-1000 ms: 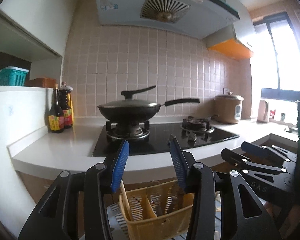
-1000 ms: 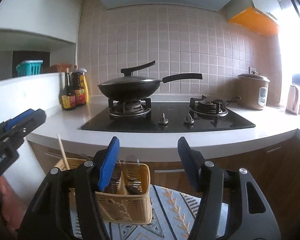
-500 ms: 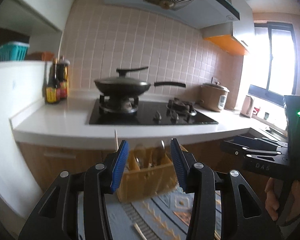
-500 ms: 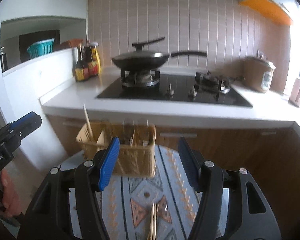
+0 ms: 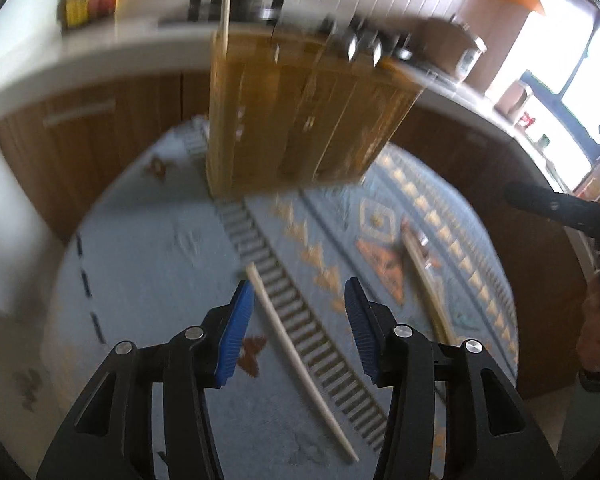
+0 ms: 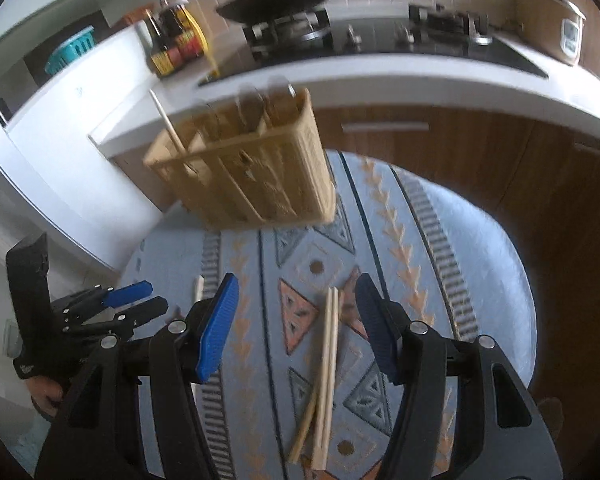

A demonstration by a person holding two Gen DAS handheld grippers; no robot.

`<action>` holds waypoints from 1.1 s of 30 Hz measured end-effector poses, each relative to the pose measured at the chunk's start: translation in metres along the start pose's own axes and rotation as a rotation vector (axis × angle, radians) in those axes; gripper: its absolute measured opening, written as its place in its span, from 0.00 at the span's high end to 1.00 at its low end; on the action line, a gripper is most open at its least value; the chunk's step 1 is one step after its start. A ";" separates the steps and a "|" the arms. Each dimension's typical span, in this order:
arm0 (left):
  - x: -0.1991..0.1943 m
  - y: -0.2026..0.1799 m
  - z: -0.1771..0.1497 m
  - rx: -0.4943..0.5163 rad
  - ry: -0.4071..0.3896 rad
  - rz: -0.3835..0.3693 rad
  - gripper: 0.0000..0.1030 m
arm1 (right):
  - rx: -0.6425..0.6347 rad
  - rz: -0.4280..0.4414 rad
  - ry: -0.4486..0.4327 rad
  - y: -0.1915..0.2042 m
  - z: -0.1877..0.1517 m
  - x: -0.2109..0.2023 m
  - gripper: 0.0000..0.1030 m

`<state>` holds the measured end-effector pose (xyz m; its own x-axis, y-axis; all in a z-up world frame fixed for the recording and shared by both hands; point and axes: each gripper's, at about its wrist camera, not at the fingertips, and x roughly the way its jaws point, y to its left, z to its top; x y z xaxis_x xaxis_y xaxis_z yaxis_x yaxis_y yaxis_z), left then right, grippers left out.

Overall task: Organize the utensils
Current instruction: 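Open both grippers to release the spoons and pull back from the caddy, then grasp a wooden chopstick with the left gripper while the right gripper grasps two chopsticks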

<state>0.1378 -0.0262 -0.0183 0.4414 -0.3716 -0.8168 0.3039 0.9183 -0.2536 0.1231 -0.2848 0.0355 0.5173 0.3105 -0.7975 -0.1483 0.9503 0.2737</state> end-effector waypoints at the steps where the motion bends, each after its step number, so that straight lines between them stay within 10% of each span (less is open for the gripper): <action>1: 0.006 0.002 0.001 0.001 0.017 0.009 0.55 | 0.000 -0.002 0.019 -0.002 -0.002 0.005 0.45; 7: 0.032 0.011 -0.004 -0.004 0.100 0.045 0.55 | 0.015 0.014 0.141 -0.015 -0.018 0.042 0.47; 12: 0.043 0.007 -0.007 0.024 0.114 0.099 0.55 | 0.036 0.044 0.240 -0.021 -0.032 0.077 0.67; 25: 0.053 -0.007 -0.014 0.094 0.113 0.168 0.57 | -0.041 -0.010 0.301 -0.004 -0.037 0.110 0.76; 33: 0.060 -0.020 -0.015 0.137 0.091 0.213 0.56 | -0.225 -0.191 0.305 0.039 -0.043 0.129 0.90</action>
<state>0.1456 -0.0651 -0.0696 0.4317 -0.1524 -0.8890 0.3262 0.9453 -0.0036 0.1475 -0.2069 -0.0797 0.2847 0.0893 -0.9544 -0.2718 0.9623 0.0089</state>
